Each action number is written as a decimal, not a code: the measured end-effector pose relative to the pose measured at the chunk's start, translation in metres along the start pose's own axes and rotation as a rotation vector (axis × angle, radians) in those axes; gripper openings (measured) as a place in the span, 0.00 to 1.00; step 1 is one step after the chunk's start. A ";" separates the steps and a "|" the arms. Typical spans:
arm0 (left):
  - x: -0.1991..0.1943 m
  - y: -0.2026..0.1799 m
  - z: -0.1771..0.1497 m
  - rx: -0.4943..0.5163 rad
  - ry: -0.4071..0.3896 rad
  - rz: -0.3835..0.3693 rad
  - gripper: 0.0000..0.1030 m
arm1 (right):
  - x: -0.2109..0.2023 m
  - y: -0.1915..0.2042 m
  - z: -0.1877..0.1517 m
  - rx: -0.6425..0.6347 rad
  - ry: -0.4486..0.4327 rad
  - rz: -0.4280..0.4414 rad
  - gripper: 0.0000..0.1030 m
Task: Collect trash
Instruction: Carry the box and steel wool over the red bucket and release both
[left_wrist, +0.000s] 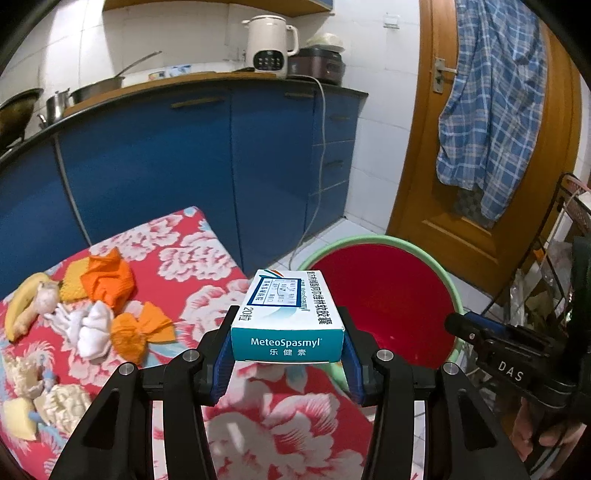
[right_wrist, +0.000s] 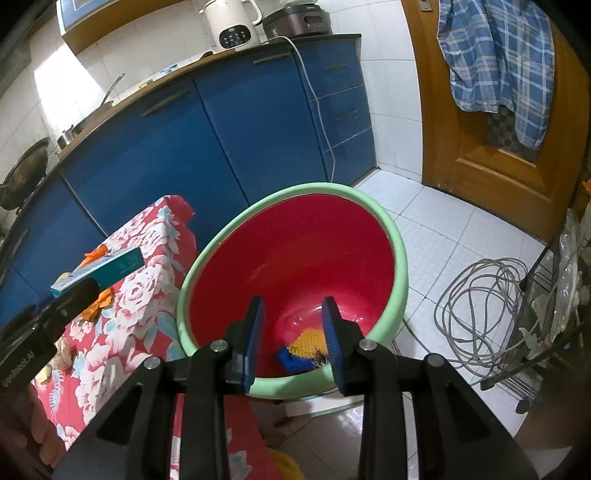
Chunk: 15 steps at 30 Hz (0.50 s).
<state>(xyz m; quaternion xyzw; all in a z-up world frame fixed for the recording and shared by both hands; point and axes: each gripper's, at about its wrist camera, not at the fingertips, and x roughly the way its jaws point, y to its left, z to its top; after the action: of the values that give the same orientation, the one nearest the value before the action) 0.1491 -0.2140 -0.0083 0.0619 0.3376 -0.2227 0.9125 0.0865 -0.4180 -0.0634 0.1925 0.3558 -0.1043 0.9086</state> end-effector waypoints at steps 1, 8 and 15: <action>0.003 -0.003 0.000 0.005 0.004 -0.002 0.49 | 0.000 -0.001 0.000 0.003 0.000 0.000 0.33; 0.023 -0.018 0.002 0.021 0.034 -0.021 0.49 | -0.007 -0.008 0.000 0.009 -0.010 -0.001 0.34; 0.039 -0.033 0.001 0.046 0.067 -0.060 0.50 | -0.016 -0.015 0.002 0.026 -0.027 -0.009 0.34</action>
<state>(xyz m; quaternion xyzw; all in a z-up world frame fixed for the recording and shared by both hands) 0.1612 -0.2580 -0.0314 0.0802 0.3647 -0.2556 0.8918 0.0713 -0.4311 -0.0554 0.2012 0.3429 -0.1153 0.9103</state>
